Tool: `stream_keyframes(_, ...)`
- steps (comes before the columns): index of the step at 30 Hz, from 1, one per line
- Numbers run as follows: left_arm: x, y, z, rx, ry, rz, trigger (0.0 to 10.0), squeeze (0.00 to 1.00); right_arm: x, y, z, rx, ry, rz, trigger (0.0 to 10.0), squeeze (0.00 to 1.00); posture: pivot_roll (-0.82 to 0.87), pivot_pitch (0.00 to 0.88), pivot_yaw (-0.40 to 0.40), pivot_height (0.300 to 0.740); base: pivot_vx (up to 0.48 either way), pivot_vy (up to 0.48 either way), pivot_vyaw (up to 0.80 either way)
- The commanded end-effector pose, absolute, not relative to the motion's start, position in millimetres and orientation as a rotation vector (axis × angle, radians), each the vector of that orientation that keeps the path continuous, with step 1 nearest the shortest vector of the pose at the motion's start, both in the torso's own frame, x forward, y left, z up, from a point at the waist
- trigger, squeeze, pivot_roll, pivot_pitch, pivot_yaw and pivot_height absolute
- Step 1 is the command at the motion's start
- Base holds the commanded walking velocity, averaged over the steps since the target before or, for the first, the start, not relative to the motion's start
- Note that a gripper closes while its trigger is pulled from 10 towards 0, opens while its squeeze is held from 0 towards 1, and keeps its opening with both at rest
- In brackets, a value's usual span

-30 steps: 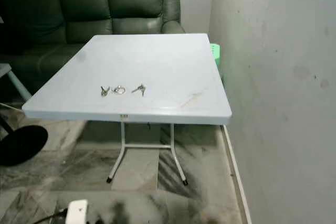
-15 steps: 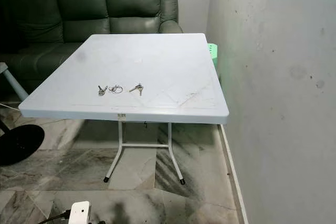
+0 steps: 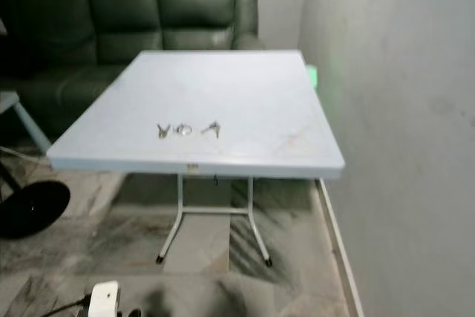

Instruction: Hang keys on a hook

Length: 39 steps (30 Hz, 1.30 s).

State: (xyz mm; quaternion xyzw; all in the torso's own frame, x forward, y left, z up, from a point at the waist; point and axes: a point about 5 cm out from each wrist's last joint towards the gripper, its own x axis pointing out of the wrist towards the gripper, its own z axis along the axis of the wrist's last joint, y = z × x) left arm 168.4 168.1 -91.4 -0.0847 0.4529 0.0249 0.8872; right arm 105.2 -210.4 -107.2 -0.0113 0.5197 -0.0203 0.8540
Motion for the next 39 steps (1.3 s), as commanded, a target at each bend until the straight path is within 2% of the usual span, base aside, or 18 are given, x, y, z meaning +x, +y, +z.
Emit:
stream_keyframes(1, 169, 177, -91, -0.159, 0.943, 0.07, 10.0, 0.0, 101, -203, -110, -0.011, 1.116, -0.03, 10.0, 0.0, 0.14, 0.0, 0.018, 0.74, 0.0, 0.472, 0.0)
stream_keyframes(9, 168, 177, -91, -0.168, 0.941, 0.076, 10.0, 0.0, 100, -203, -110, -0.005, 1.116, -0.032, 10.0, 0.0, 0.14, 0.0, 0.017, 0.74, 0.0, 0.418, 0.0)
stream_keyframes(16, 169, 178, -91, -0.184, 0.936, 0.101, 10.0, 0.0, 99, -204, -110, 0.008, 1.111, -0.038, 10.0, 0.0, 0.14, 0.0, 0.016, 0.74, 0.0, 0.0, 0.0)
stream_keyframes(22, 181, 179, -84, -0.191, 0.879, 0.087, 10.0, 0.0, 102, -206, -108, 0.022, 1.09, -0.047, 10.0, 0.0, 0.14, 0.0, 0.021, 0.74, 0.0, 0.0, 0.0)
stream_keyframes(26, 208, 169, -69, -0.219, 0.757, 0.034, 10.0, 0.0, 113, -211, -104, 0.025, 1.035, -0.053, 10.0, 0.0, 0.14, 0.0, 0.024, 0.74, 0.0, 0.0, 0.0)
stream_keyframes(30, 229, 160, -56, -0.22, 0.666, -0.024, 10.0, 0.0, 141, -211, -93, 0.043, 0.916, -0.039, 10.0, 0.0, 0.14, 0.0, 0.028, 0.74, 0.0, 0.0, 0.0)
stream_keyframes(32, 250, 151, -39, -0.217, 0.564, -0.081, 10.0, 0.0, 174, -209, -78, 0.061, 0.778, -0.021, 10.0, 0.0, 0.14, 0.0, 0.028, 0.74, 0.0, 0.0, 0.0)
stream_keyframes(34, 253, 150, -36, -0.217, 0.548, -0.091, 10.0, 0.0, 178, -208, -75, 0.062, 0.758, -0.017, 10.0, 0.0, 0.13, 0.0, 0.031, 0.74, 0.0, 0.0, 0.0)
stream_keyframes(36, 277, 143, -13, -0.236, 0.415, -0.14, 10.0, 0.0, 212, -200, -53, 0.075, 0.577, 0.021, 10.0, 0.0, 0.12, 0.0, 0.041, 0.74, 0.0, 0.0, 0.0)
stream_keyframes(39, 289, 143, 1, -0.25, 0.342, -0.15, 10.0, 0.0, 228, -194, -40, 0.08, 0.48, 0.038, 10.0, 0.0, 0.12, 0.0, 0.048, 0.74, 0.0, 0.0, 0.0)
